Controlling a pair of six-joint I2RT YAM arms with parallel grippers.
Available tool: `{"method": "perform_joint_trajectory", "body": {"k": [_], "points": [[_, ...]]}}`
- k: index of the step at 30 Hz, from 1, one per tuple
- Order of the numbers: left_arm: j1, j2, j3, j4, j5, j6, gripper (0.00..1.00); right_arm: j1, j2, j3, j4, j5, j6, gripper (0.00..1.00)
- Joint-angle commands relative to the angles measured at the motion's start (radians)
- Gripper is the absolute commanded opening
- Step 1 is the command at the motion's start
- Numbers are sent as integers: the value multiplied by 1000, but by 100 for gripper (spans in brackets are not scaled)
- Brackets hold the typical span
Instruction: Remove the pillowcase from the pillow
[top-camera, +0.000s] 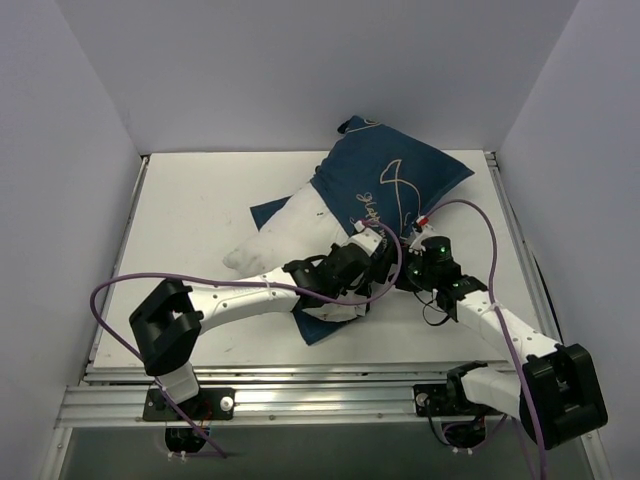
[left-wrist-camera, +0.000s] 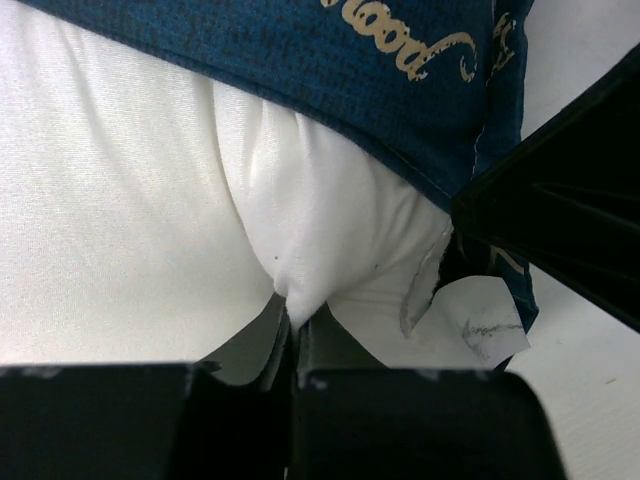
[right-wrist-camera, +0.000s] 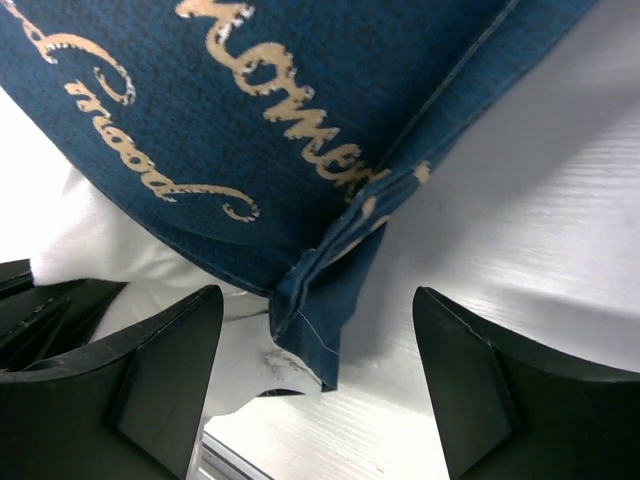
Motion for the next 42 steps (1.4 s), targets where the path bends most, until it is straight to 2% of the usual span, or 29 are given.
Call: {"method": "perform_joint_trajectory", "body": {"k": [1, 5, 11, 13, 14, 16, 17, 23, 27, 28, 31, 37, 39, 42], "points": [[9, -19, -15, 13, 25, -43, 2, 3, 16, -10, 132, -62, 21, 72], [9, -44, -11, 12, 31, -48, 2, 4, 50, -8, 161, -59, 21, 68], [9, -93, -17, 1, 25, -54, 2, 4, 128, -11, 222, -63, 21, 53], [12, -105, -20, -11, 12, -53, 2, 6, 144, -11, 233, -68, 19, 38], [16, -117, -20, -19, 9, -51, 2, 6, 144, -4, 227, -70, 17, 20], [25, -128, -22, -53, -11, -54, 2, 1, 119, 10, 189, -42, 11, 5], [39, -145, -23, -67, -20, -57, 2, -7, 109, 19, 169, -27, 1, 0], [111, -276, -64, -208, -47, -99, 2, -105, 67, 182, -33, 117, -55, 0], [171, -407, -97, -315, -46, -135, 2, -229, 95, 285, -136, 245, -32, 0], [183, -439, -109, -361, -44, -148, 2, -293, 108, 295, -149, 257, -19, 0], [240, -591, -126, -462, -37, -168, 2, -420, 137, 334, -156, 256, 22, 0], [325, -764, -112, -642, -34, -197, 2, -560, 170, 427, -183, 291, 53, 0], [331, -812, -115, -662, 0, -212, 2, -614, 174, 456, -219, 286, 53, 0], [329, -849, -139, -636, 99, -243, 2, -616, 174, 486, -242, 257, 13, 0]]}}
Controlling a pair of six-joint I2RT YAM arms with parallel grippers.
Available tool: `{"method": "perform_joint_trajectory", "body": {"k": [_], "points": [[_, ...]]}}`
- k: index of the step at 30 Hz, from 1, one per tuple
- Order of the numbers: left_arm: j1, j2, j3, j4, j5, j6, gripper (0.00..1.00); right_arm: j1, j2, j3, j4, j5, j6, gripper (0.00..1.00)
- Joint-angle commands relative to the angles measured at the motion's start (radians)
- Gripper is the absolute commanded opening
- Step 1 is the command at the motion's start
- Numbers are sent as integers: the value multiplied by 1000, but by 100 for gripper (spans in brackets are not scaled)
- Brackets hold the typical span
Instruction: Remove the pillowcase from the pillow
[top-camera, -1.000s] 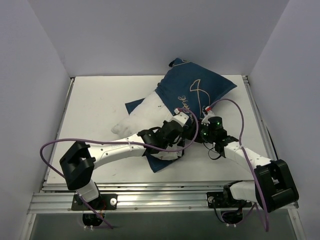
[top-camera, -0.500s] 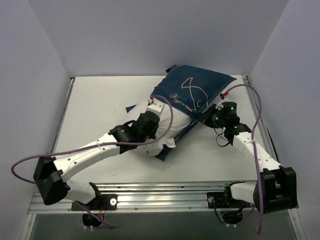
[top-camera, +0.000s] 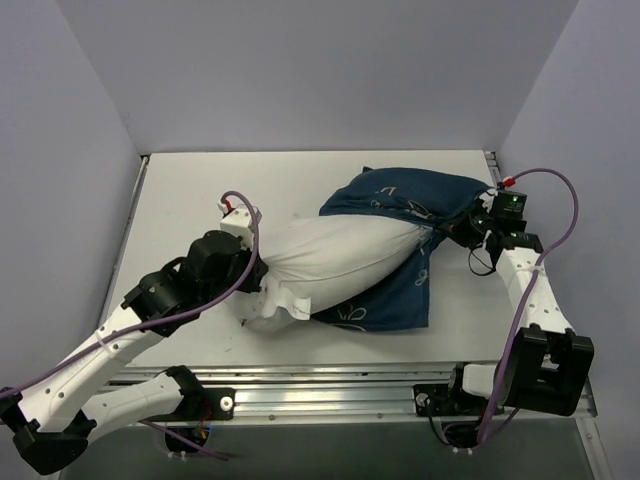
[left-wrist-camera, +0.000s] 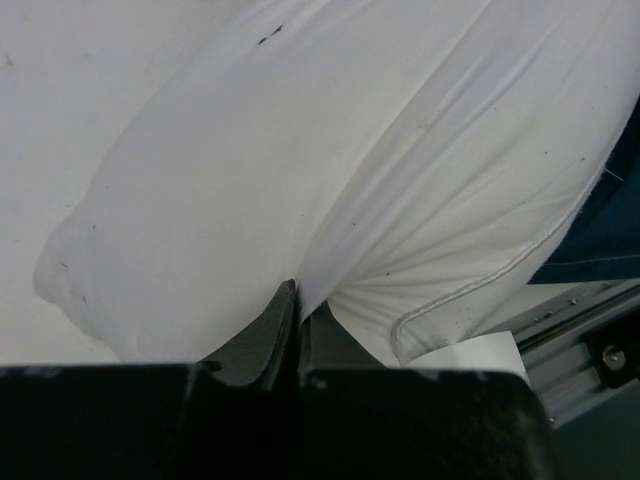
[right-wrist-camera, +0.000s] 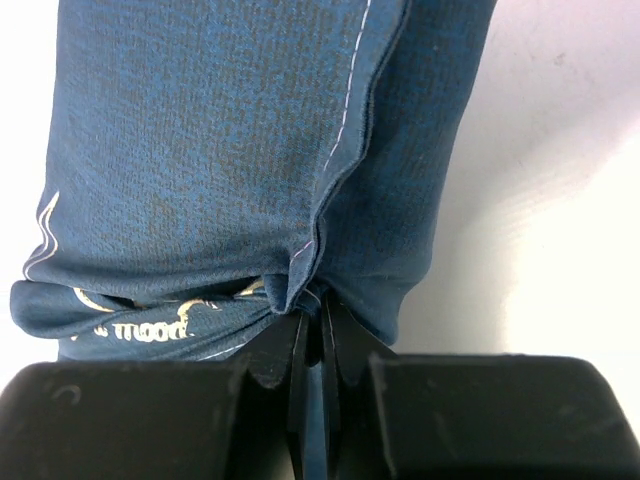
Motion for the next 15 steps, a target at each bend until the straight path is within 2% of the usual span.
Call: {"method": "perform_joint_trajectory", "body": {"k": [1, 3, 4, 5, 7, 8, 9, 10, 11, 14, 15], "points": [[53, -96, -16, -191, -27, -19, 2, -100, 6, 74, 53, 276, -61, 0], [49, -91, -71, -109, 74, -50, 2, -42, -29, 42, 78, 245, -72, 0], [47, -81, -91, -72, 174, -58, 2, -19, -43, 29, 82, 220, -73, 0], [44, -73, -111, -42, 210, -65, 19, 4, -55, 19, 84, 214, -65, 1], [30, -49, -131, 17, 252, -85, 39, 59, -89, -1, 67, 206, -59, 12], [29, -41, -130, 27, 279, -87, 54, 73, -104, -3, 53, 205, -56, 27], [26, -33, -122, 36, 293, -88, 81, 82, -119, -3, 27, 205, -59, 35], [26, -16, -98, 48, 309, -82, 91, 102, -155, -1, 12, 211, -64, 44], [27, -6, -81, 53, 315, -79, 97, 111, -175, 9, -6, 223, -68, 57], [27, 53, -9, 77, 402, -82, 94, 136, -238, 60, -69, 280, -98, 74], [29, 71, 12, 82, 422, -82, 94, 144, -245, 78, -104, 310, -105, 76]]}}
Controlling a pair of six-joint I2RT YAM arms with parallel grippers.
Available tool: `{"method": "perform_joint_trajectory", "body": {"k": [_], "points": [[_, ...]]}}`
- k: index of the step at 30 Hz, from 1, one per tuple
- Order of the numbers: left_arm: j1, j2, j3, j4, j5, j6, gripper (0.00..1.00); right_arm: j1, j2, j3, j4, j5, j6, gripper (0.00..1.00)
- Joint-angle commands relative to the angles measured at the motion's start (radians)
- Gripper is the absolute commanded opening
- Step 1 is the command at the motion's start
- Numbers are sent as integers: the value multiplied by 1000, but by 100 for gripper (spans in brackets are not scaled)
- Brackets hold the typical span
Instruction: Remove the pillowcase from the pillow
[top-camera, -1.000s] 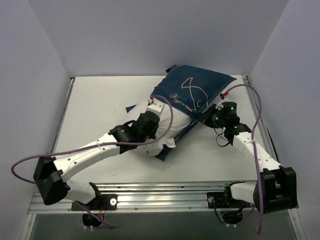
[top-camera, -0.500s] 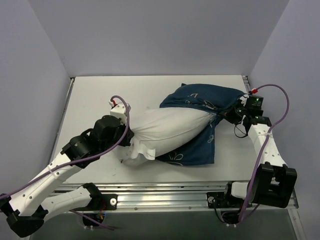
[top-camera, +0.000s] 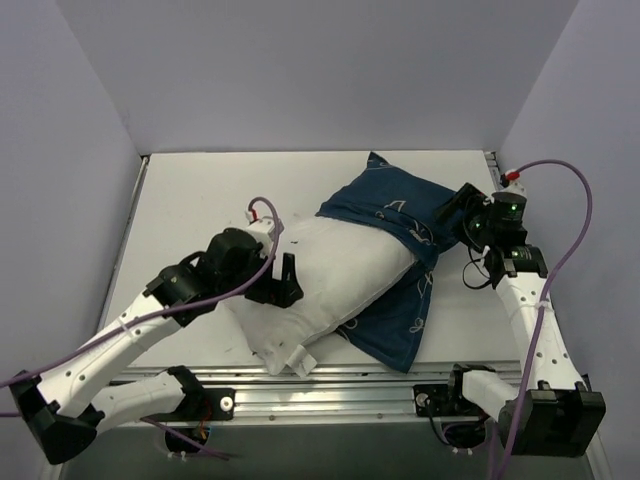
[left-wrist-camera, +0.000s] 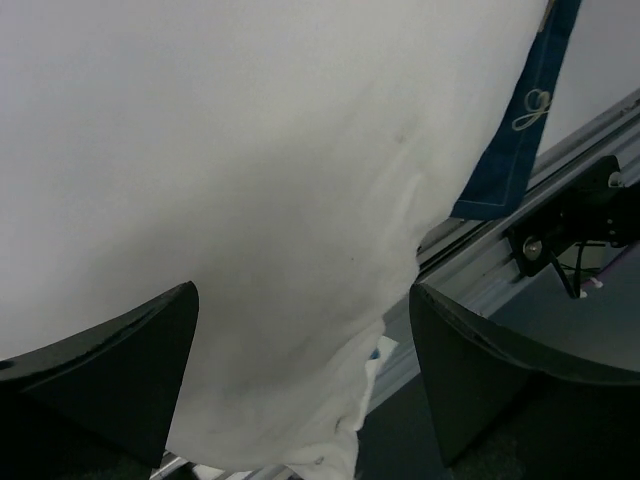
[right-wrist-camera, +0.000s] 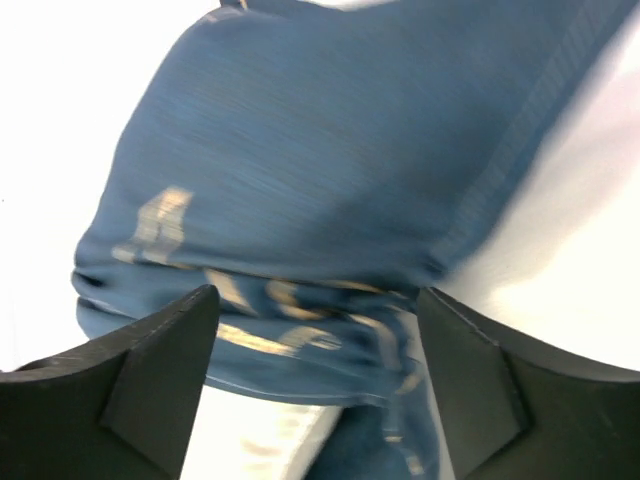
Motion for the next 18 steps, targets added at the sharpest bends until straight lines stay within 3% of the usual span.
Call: {"method": "perform_joint_trajectory", "body": {"k": [1, 6, 10, 15, 18], "points": [[15, 88, 130, 70, 100, -6, 94, 40, -69, 89, -66, 120, -51, 79], [57, 239, 299, 60, 141, 29, 94, 126, -80, 116, -52, 89, -88, 89], [117, 357, 399, 83, 200, 91, 94, 225, -60, 106, -46, 52, -147, 93], [274, 524, 484, 116, 247, 198, 94, 374, -44, 79, -9, 76, -179, 95], [302, 648, 546, 122, 253, 271, 94, 428, -26, 79, -5, 102, -194, 96]]}}
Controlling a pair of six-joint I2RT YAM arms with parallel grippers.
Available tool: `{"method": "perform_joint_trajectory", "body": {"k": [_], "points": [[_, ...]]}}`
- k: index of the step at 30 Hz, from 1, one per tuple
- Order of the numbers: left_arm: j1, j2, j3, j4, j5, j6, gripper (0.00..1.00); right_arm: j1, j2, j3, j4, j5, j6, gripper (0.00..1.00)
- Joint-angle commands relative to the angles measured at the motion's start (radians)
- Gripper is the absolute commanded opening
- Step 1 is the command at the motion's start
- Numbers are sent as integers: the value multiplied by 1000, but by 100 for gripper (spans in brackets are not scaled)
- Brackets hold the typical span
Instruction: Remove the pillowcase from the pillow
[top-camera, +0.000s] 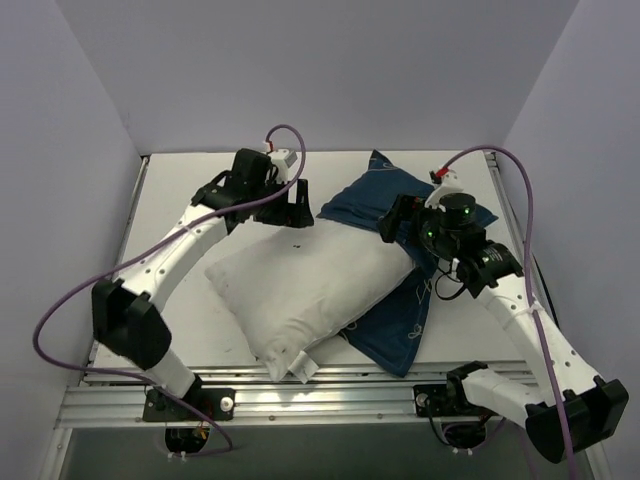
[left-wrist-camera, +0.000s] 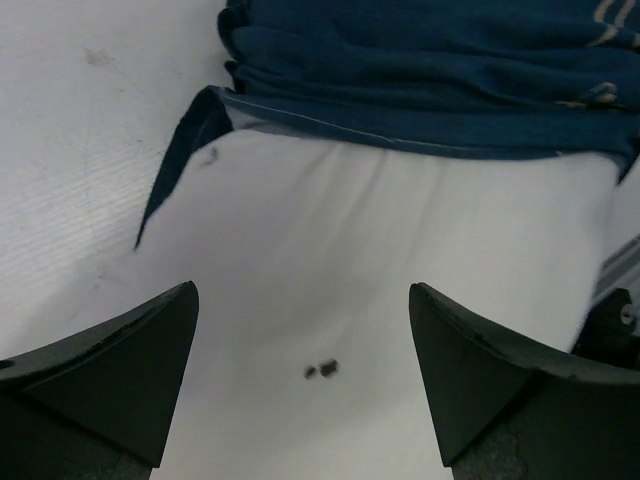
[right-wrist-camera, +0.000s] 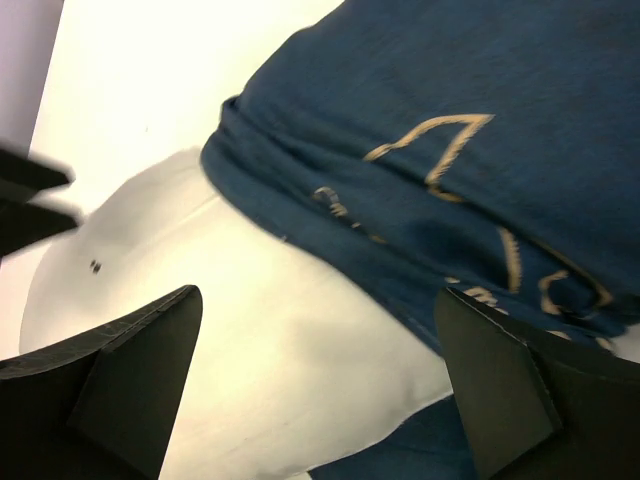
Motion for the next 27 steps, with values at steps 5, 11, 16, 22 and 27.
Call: {"method": "perform_joint_trajectory", "body": {"k": [5, 11, 16, 22, 27], "points": [[38, 285, 132, 28, 144, 151, 94, 114, 44, 7, 50, 61, -68, 96], [43, 367, 94, 68, 256, 115, 65, 163, 121, 64, 56, 67, -138, 95], [38, 261, 65, 86, 215, 115, 2, 212, 253, 220, 13, 145, -219, 94], [-9, 63, 26, 83, 88, 151, 2, 246, 423, 415, -29, 153, -315, 93], [-49, -32, -6, 88, -37, 165, 2, 260, 555, 504, -77, 118, -353, 91]]}}
